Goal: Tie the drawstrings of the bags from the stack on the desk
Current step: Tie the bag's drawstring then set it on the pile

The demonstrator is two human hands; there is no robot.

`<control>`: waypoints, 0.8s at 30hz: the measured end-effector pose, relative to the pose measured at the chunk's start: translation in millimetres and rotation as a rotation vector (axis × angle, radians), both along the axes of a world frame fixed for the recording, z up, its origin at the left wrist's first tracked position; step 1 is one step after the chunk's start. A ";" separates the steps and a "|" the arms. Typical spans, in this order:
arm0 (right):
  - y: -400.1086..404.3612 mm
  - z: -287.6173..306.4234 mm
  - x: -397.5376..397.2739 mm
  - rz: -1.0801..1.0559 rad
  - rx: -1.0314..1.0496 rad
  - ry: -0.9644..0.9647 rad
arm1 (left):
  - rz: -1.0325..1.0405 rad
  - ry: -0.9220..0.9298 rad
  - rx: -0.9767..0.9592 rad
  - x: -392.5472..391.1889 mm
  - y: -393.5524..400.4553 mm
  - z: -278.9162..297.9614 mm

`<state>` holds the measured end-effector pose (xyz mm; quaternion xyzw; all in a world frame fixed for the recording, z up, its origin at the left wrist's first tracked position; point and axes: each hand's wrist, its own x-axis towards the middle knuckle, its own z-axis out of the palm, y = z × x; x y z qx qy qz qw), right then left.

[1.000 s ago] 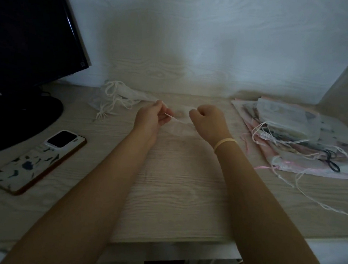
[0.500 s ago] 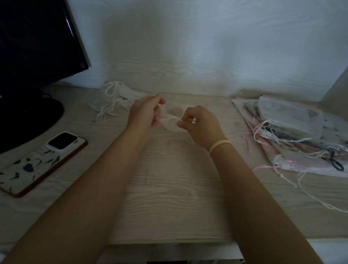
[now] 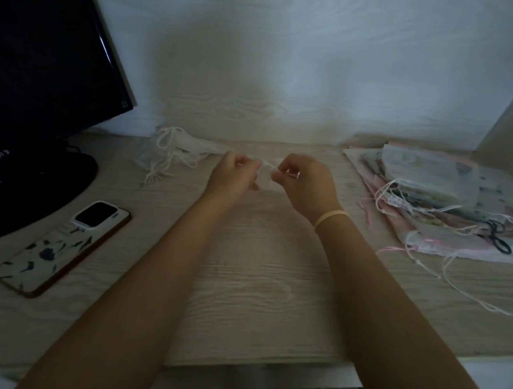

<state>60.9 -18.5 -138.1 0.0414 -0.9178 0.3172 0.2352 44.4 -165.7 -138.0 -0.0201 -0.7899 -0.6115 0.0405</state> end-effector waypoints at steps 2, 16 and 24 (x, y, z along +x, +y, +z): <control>-0.6 0.3 0.3 0.008 0.013 -0.001 | -0.050 -0.074 0.055 2.7 0.7 2.9; -10.0 0.5 3.8 0.020 0.113 -0.159 | -0.161 0.019 0.205 2.3 -6.6 8.8; -4.8 2.3 3.5 0.069 0.174 -0.199 | -0.058 0.173 -0.170 -3.0 -5.8 -6.0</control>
